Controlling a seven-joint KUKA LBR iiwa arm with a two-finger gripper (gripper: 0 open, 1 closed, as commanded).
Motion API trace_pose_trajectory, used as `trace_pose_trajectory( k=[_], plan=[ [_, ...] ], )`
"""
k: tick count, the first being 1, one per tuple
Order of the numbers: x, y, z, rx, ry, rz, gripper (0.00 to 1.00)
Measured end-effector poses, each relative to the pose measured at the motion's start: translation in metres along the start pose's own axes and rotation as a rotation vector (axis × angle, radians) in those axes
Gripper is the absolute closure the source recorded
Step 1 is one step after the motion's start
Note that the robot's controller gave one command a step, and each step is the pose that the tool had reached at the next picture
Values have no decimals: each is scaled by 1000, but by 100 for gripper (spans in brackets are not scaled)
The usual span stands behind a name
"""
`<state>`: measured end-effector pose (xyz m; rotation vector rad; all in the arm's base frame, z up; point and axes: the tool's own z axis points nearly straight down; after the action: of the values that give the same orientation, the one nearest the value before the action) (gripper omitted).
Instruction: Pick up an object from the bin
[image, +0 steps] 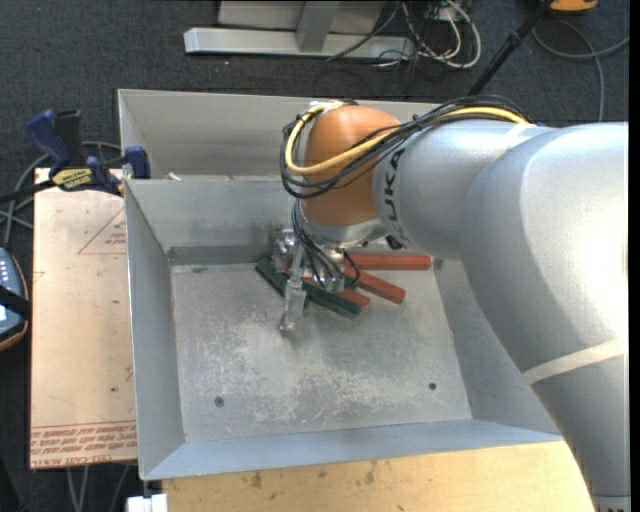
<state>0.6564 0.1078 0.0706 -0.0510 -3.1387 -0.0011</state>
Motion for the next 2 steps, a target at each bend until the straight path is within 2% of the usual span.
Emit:
trace_pose_trajectory(
  k=[1,2],
  plan=[
    [-2,1,-5,-4,-13,2,100],
    [44,-9,-170,-2,-13,29,100]
  ],
)
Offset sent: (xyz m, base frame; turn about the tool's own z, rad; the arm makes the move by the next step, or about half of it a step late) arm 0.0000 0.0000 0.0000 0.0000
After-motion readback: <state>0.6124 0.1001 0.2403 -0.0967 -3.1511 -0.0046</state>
